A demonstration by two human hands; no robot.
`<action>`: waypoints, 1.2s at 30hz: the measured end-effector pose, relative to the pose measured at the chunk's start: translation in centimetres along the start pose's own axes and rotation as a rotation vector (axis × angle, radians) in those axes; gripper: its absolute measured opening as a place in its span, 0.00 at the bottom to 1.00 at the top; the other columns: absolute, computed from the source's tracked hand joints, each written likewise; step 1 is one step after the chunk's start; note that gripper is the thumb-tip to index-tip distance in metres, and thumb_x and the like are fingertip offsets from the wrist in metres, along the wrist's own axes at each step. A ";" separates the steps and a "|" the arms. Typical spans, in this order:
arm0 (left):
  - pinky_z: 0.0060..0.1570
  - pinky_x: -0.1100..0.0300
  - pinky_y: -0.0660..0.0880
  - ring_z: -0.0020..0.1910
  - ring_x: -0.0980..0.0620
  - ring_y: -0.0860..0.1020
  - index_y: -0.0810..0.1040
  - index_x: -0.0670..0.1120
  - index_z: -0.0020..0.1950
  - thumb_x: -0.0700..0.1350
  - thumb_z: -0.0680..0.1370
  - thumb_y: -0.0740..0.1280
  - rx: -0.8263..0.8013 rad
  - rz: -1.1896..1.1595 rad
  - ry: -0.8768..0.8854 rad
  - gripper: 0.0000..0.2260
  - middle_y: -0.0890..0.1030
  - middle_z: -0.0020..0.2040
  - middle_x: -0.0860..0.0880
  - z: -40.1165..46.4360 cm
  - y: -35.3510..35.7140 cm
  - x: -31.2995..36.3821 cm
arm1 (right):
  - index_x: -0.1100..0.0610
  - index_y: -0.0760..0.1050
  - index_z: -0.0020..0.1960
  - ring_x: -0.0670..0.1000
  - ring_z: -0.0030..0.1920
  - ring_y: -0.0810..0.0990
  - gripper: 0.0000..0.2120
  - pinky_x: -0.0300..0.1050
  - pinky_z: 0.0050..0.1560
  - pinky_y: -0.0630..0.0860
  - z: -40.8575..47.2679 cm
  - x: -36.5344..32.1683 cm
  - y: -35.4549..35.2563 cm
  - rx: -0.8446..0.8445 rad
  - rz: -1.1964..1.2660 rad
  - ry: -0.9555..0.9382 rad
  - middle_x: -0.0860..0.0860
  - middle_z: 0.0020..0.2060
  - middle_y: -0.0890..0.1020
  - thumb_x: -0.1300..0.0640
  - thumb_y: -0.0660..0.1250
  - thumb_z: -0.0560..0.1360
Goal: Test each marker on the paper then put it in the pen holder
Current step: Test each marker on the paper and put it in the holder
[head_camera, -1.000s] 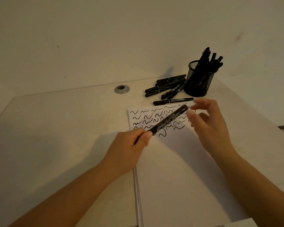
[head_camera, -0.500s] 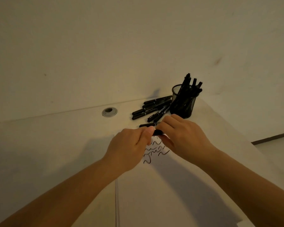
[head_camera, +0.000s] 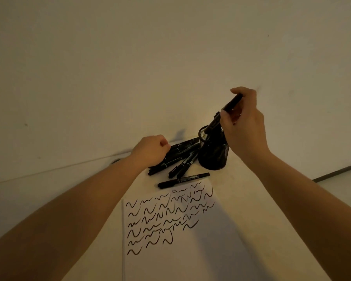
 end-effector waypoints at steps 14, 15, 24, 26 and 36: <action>0.47 0.55 0.70 0.56 0.44 0.74 0.73 0.46 0.63 0.48 0.80 0.56 0.035 0.276 0.102 0.14 0.75 0.59 0.44 5.4 4.9 -0.6 | 0.56 0.68 0.64 0.54 0.44 0.73 0.15 0.53 0.45 0.71 0.9 3.8 3.6 -0.189 -0.324 -0.115 0.54 0.41 0.79 0.62 0.55 0.78; 0.45 0.56 0.69 0.55 0.44 0.74 0.73 0.46 0.62 0.49 0.80 0.57 0.046 0.287 0.102 0.14 0.75 0.58 0.44 5.5 5.0 -0.7 | 0.56 0.69 0.64 0.55 0.45 0.73 0.15 0.52 0.47 0.70 0.9 3.9 3.8 -0.204 -0.346 -0.127 0.54 0.42 0.81 0.61 0.54 0.79; 0.53 0.52 0.74 0.54 0.44 0.75 0.76 0.44 0.59 0.52 0.78 0.61 -0.031 0.154 -0.062 0.15 0.78 0.56 0.42 6.3 5.1 -1.2 | 0.55 0.76 0.60 0.55 0.46 0.74 0.15 0.52 0.53 0.67 0.8 4.0 4.0 -0.249 -0.377 -0.160 0.52 0.45 0.83 0.57 0.53 0.80; 0.53 0.52 0.73 0.54 0.45 0.76 0.77 0.44 0.57 0.51 0.78 0.62 -0.042 0.098 -0.098 0.14 0.79 0.56 0.42 6.3 5.1 -1.3 | 0.55 0.76 0.59 0.56 0.46 0.74 0.16 0.52 0.52 0.66 0.7 3.9 4.1 -0.256 -0.391 -0.165 0.52 0.44 0.83 0.55 0.52 0.81; 0.40 0.54 0.70 0.46 0.43 0.75 0.74 0.38 0.53 0.44 0.80 0.59 0.068 0.175 -0.073 0.11 0.76 0.52 0.38 4.7 3.4 -2.0 | 0.53 0.73 0.62 0.54 0.57 0.70 0.17 0.47 0.55 0.63 -0.1 2.9 4.3 -0.305 -0.653 -0.265 0.51 0.54 0.79 0.49 0.60 0.75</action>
Point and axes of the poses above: each hand's wrist, its own z-axis towards the middle knuckle, its own y-axis out of the palm, x = y × z, the point moved 6 cm from there along z, towards the middle knuckle
